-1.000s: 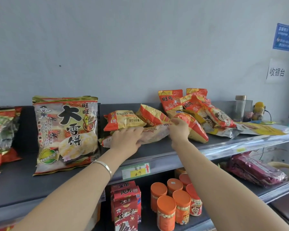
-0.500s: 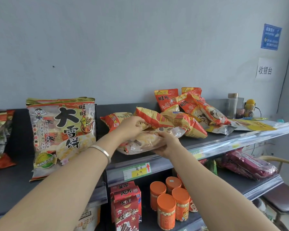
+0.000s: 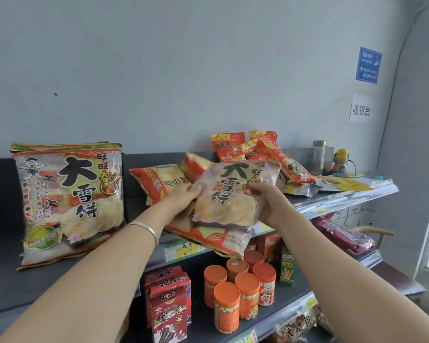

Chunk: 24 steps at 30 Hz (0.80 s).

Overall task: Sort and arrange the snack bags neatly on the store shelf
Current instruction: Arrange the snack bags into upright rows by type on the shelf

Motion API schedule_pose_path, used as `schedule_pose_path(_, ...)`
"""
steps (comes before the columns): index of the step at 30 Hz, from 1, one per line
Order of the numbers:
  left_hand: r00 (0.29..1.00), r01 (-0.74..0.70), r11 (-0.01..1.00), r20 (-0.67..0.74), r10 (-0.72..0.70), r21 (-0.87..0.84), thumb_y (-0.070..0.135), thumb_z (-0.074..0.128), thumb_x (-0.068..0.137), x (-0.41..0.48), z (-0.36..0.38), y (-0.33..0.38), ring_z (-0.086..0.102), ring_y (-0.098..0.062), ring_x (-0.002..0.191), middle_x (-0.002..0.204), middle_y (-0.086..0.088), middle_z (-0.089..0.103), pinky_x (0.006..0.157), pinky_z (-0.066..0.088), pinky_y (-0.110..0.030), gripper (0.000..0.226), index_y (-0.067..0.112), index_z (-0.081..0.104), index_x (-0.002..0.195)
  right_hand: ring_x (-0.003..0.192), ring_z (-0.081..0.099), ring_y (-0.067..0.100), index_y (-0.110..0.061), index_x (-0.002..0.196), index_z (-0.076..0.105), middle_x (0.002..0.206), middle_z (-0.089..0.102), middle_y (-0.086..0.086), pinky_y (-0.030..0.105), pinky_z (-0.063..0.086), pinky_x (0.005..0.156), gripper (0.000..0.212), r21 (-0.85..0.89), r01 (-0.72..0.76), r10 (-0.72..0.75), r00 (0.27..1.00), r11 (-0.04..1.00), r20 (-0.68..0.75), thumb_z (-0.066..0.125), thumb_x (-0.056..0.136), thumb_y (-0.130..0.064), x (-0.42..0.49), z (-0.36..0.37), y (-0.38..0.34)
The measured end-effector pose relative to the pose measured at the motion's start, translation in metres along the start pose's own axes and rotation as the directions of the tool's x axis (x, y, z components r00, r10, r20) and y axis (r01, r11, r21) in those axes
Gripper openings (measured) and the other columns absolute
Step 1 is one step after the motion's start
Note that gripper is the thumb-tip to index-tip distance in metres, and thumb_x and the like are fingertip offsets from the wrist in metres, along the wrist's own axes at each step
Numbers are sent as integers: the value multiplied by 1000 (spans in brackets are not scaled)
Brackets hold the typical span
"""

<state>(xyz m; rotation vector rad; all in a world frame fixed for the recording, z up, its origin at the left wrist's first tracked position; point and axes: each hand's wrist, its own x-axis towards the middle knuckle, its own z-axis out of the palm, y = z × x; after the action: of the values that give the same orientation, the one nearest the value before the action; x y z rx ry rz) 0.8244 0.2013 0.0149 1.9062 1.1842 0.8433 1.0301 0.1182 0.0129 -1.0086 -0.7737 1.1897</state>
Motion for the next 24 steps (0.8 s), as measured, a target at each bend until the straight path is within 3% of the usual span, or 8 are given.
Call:
schedule_pose_path(4,999,29,957,-7,-32,-289,49,61,84,-14,-8,10,60,-16,99,113,2,63,80,44,-25,50,15,56,121,91,71,32,-13,124,55,106,72,14,50,58,75,36,61,107,-104,994,992,-41,65,90,-20,0,3,-6)
schedule_pose_path(6,994,-22,945,-110,-15,-325,50,66,79,-25,-18,8,62,-21,103,109,-3,68,87,48,-30,53,14,61,118,89,72,32,-17,127,53,107,72,12,54,58,75,42,28,124,-122,990,992,-65,67,89,-27,1,16,-5)
schedule_pose_path(8,969,-62,947,-246,-19,-316,53,69,75,-38,-32,-1,59,-21,109,114,-2,66,93,45,-33,61,14,59,121,89,72,31,-19,130,47,110,70,10,55,57,75,49,-38,115,-118,991,993,-60,67,88,-35,3,37,2)
schedule_pose_path(11,888,-120,952,-460,-25,-282,46,70,79,-64,-60,-17,51,-16,112,116,5,55,89,37,-28,62,13,49,128,96,68,29,-25,132,36,118,63,8,54,57,80,63,-107,108,-104,993,988,48,72,82,-39,2,82,18)
schedule_pose_path(15,754,-172,969,-657,12,-180,46,68,81,-106,-110,-40,46,-12,115,122,8,49,94,35,-30,66,18,41,134,109,60,22,-27,134,32,121,57,-2,45,51,94,73,-281,219,-167,966,934,198,79,77,-24,-9,155,46)
schedule_pose_path(18,682,-176,977,-731,31,-122,49,66,81,-134,-150,-61,46,-14,120,135,5,48,99,37,-35,70,24,35,139,110,62,19,-26,131,34,122,60,-1,47,50,98,69,-242,355,-276,911,903,307,76,79,-11,-15,207,66)
schedule_pose_path(20,651,-194,978,-756,71,-76,43,63,86,-150,-172,-72,45,-9,115,128,12,46,94,34,-30,65,25,31,140,110,62,16,-24,143,25,127,59,0,45,50,98,79,-198,416,-327,872,887,365,72,82,-6,-17,237,81)
schedule_pose_path(24,696,-167,981,-717,48,-96,22,56,94,-169,-194,-101,38,-7,114,130,8,41,95,29,-27,64,20,20,147,114,61,14,-41,147,15,132,56,-5,48,48,101,89,-255,471,-348,844,844,408,69,85,-8,-18,277,116)
